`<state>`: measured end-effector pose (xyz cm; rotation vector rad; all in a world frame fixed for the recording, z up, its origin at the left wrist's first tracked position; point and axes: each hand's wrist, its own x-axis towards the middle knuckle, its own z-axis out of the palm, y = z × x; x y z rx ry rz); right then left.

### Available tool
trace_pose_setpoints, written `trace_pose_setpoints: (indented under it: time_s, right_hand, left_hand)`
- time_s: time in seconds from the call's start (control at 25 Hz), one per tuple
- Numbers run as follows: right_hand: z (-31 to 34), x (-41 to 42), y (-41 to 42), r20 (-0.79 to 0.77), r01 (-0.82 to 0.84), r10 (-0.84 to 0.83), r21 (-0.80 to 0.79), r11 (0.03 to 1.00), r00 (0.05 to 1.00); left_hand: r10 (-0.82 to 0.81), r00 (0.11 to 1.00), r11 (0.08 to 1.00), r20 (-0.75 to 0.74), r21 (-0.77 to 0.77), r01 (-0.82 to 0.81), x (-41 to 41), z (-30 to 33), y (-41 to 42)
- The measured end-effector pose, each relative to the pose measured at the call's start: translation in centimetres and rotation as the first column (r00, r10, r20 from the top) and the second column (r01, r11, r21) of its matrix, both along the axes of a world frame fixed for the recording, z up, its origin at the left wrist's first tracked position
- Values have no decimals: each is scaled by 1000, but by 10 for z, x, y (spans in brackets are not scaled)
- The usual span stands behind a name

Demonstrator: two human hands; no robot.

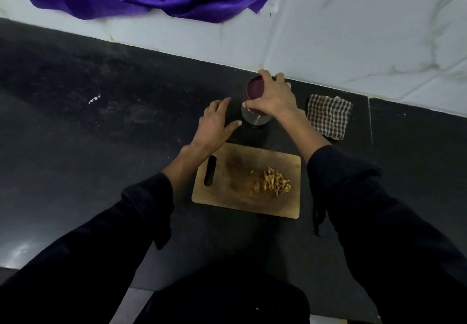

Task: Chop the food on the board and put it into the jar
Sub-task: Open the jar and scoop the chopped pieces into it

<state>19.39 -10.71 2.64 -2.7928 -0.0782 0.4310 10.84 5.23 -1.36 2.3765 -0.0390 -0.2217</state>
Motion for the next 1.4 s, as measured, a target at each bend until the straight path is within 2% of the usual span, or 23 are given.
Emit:
trace_pose_setpoints:
  time_s: [0.08, 0.16, 0.24, 0.28, 0.36, 0.44, 0.48, 0.56, 0.72, 0.92, 1.0, 1.08, 1.12, 1.24, 1.28, 1.4]
  right_hand:
    - [2, -4, -6, 23, 67, -69, 95, 993, 997]
    - [10, -19, -16, -18, 167, -172, 368, 915, 985]
    - [22, -51, -28, -178, 291, -231, 646, 706, 956]
    - [27, -71, -33, -289, 370, -230, 728, 578, 929]
    - [31, -113, -41, -465, 499, -182, 787, 364, 866]
    - [29, -150, -45, -550, 562, -121, 788, 250, 826]
    - [29, -166, -46, -569, 575, -97, 784, 234, 816]
    - [29, -192, -49, -581, 575, -60, 776, 259, 811]
    - [30, -229, -62, -532, 498, -32, 768, 404, 846]
    - [18, -260, -73, -467, 460, -79, 800, 385, 880]
    - [16, -265, -78, -334, 317, -61, 799, 511, 941]
    - [14, -267, -86, -233, 169, 28, 777, 607, 972]
    - [14, -268, -90, -235, 149, 64, 781, 606, 970]
    - [18, -267, -93, -397, 315, 36, 775, 548, 917]
    - [20, -267, -92, -438, 343, 34, 747, 569, 898]
    - [17, -274, -93, -424, 319, 60, 760, 566, 904]
  left_hand:
    - [0, 1000, 997, -7, -74, 0, -4, 3, 4]
    - [52, 999, 973, -16, -223, -54, -17, 9, 6]
    - [152, 985, 875, -84, -452, -174, -34, 14, 6]
    - [181, 972, 795, -148, -560, -233, -45, 19, 4]
    - [143, 955, 656, -258, -698, -287, -65, 26, -2]
    - [56, 959, 607, -279, -753, -255, -83, 34, -9]
    - [24, 965, 599, -262, -769, -223, -92, 37, -14]
    - [26, 978, 609, -209, -772, -182, -108, 40, -23]
    - [120, 978, 614, -173, -761, -210, -141, 42, -39]
    - [87, 960, 576, -265, -773, -265, -162, 40, -54]
    - [71, 924, 531, -375, -771, -353, -169, 41, -55]
    - [67, 914, 516, -400, -770, -375, -173, 39, -53]
    - [71, 922, 521, -380, -774, -359, -174, 36, -52]
    - [81, 949, 535, -305, -790, -300, -177, 35, -49]
    - [82, 953, 546, -291, -787, -287, -177, 36, -50]
    - [55, 963, 577, -263, -779, -246, -178, 37, -48]
